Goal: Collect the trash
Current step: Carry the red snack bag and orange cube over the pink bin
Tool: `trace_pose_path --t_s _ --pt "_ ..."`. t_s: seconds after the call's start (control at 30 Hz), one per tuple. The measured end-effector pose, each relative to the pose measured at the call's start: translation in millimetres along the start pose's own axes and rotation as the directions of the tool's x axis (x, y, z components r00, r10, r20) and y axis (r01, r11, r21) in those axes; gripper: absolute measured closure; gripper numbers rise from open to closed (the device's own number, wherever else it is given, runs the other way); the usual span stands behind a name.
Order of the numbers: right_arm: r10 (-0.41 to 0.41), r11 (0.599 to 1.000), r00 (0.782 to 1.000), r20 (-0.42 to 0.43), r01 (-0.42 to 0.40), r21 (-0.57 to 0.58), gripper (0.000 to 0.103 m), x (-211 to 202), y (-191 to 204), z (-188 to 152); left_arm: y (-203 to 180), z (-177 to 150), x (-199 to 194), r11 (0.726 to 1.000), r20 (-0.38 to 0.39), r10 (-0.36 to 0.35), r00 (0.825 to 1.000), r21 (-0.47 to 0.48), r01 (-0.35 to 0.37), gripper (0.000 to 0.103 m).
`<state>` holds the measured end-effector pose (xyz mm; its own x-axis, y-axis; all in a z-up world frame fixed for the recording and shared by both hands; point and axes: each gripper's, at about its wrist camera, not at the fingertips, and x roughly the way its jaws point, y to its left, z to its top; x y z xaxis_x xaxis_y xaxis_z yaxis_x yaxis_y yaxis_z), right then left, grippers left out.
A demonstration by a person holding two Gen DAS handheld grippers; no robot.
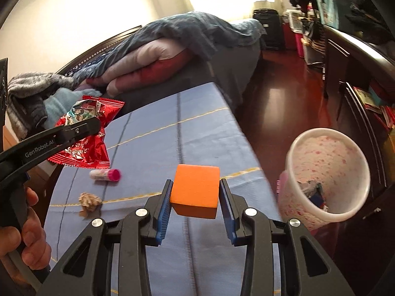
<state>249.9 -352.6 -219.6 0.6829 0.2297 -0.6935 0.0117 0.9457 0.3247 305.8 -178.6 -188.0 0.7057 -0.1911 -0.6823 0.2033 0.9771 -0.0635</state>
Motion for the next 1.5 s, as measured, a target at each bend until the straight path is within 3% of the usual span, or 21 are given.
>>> trace_pose_path --t_s 0.33,0.67,1.07,1.5 --pt "-0.094 0.991 0.995 0.031 0.09 0.102 0.066 -15 -64 5 -67 4 24 0.991 -0.027 -0.09 0.996 0.102 0.092 0.073" --pt "-0.201 0.962 0.978 0.047 0.188 0.199 0.066 -27 -126 9 -141 8 47 0.958 -0.048 -0.187 0.981 0.213 0.193 0.073" --pt "-0.333 0.908 0.943 0.025 0.313 0.277 0.066 -19 -193 12 -224 3 106 0.9 -0.158 -0.288 0.944 0.291 0.324 0.073" --pt "-0.403 0.878 0.915 0.005 0.386 0.284 0.066 8 -230 16 -267 -7 160 0.861 -0.267 -0.326 0.907 0.314 0.401 0.068"
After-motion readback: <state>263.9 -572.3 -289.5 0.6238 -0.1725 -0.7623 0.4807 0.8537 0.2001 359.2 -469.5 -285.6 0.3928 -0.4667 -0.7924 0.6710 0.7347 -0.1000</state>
